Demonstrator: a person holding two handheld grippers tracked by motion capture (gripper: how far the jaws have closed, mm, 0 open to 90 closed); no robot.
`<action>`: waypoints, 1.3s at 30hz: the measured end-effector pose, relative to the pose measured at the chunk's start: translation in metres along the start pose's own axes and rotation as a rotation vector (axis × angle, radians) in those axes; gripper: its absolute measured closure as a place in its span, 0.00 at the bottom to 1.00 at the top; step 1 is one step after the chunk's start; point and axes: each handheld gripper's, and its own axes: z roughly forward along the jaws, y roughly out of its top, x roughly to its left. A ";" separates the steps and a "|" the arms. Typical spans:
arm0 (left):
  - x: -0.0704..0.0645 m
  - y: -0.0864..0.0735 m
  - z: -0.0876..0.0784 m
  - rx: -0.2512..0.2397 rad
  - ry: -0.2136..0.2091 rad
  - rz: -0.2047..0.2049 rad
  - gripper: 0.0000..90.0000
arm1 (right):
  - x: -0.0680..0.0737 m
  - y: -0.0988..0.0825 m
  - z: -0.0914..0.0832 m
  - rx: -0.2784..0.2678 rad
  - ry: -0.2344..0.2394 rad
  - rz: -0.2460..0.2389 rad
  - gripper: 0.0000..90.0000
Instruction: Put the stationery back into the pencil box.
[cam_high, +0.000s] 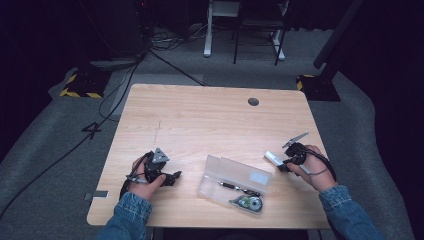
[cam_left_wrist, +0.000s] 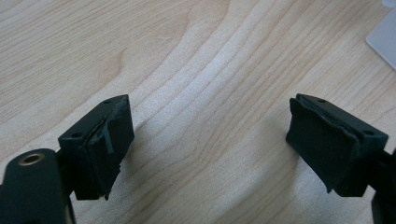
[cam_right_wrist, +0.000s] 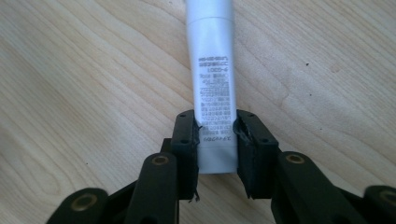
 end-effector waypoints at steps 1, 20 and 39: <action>0.000 0.000 0.000 0.000 0.000 0.000 0.16 | 0.001 0.001 0.000 0.008 -0.006 -0.005 0.79; 0.000 0.000 0.000 -0.002 0.000 -0.003 0.16 | 0.002 0.004 -0.006 -0.035 0.003 0.035 0.79; 0.000 0.000 0.000 -0.002 0.000 -0.003 0.16 | 0.031 0.025 -0.067 -0.193 0.016 -0.017 0.79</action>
